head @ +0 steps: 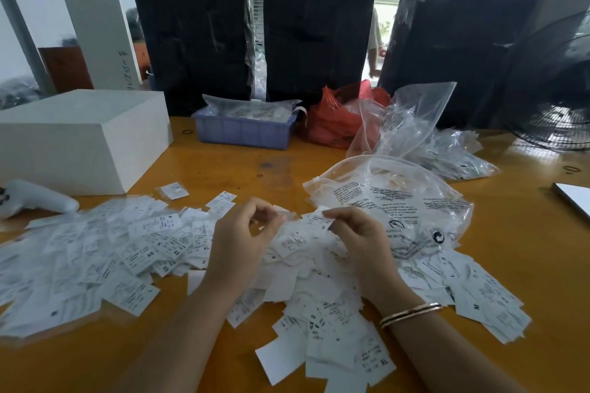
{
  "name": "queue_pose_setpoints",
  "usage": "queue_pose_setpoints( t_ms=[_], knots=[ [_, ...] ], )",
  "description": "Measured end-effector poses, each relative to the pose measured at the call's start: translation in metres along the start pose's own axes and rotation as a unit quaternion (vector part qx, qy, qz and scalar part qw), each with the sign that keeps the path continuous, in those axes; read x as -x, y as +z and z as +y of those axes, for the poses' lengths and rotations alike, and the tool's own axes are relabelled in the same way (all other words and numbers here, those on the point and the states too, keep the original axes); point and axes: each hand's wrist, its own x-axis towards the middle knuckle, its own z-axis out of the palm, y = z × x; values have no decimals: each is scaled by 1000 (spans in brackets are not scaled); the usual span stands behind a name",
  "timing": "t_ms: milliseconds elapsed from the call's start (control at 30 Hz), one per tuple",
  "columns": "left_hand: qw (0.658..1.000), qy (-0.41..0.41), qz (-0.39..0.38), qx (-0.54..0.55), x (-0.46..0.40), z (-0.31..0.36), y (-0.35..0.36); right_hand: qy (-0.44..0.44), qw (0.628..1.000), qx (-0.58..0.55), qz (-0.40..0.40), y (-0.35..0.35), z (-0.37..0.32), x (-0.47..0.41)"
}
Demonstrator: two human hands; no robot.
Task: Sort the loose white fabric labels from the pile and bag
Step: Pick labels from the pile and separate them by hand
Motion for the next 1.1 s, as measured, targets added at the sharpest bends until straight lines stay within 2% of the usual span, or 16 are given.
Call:
queue_pose_setpoints(
  t_ms=[133, 300, 567, 800, 933, 1100],
  knots=[
    [996, 48, -36, -65, 1, -1, 2, 12, 994, -107, -28, 5, -3, 4],
    [994, 50, -55, -83, 1, -1, 3, -33, 985, -167, 34, 12, -14, 5],
    [994, 36, -63, -81, 1, 1, 3, -138, 989, -46, 25, 18, -15, 10],
    [996, 32, -58, -56, 1, 1, 4, -227, 970, 84, 17, 17, -12, 11],
    [996, 26, -68, -58, 1, 1, 5, -254, 963, 85, 29, 16, -14, 11],
    [995, 17, -73, -70, 0, 0, 3, -294, 952, 84, 4, 18, -14, 15]
  ],
)
